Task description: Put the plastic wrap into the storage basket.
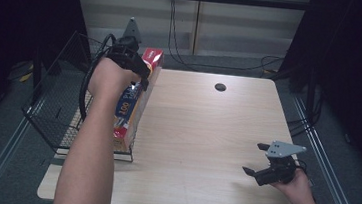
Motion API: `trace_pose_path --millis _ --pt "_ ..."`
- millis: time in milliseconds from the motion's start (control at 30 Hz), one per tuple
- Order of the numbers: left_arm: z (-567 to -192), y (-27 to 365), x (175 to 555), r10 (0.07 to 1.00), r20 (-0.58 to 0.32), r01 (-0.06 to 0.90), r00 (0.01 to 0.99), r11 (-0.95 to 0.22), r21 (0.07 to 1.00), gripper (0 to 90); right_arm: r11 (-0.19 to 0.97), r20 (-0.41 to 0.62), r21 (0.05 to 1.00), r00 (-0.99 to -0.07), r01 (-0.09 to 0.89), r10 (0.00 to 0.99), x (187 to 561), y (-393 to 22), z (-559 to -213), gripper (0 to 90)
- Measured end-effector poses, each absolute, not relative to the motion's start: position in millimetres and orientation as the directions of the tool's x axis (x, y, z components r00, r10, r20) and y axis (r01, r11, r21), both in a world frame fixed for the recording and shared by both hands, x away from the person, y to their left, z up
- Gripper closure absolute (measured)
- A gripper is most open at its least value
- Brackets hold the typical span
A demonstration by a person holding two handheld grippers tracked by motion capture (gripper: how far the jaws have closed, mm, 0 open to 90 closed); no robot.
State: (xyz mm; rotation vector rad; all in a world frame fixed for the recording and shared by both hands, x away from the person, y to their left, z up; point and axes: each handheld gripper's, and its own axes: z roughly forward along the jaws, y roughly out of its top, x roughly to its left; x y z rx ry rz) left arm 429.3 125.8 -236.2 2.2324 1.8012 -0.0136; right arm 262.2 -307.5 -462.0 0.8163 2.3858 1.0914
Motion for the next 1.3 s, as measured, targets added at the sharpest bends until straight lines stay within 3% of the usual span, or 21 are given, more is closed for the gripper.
trace_pose_path --millis 1300 --pt "-227.4 165.3 432.3 0.973 -0.152 0.968 0.175 -0.141 0.207 45.8 0.531 -0.108 0.776 -0.756 0.342 0.645 261.9 -307.3 -462.1 3.4"
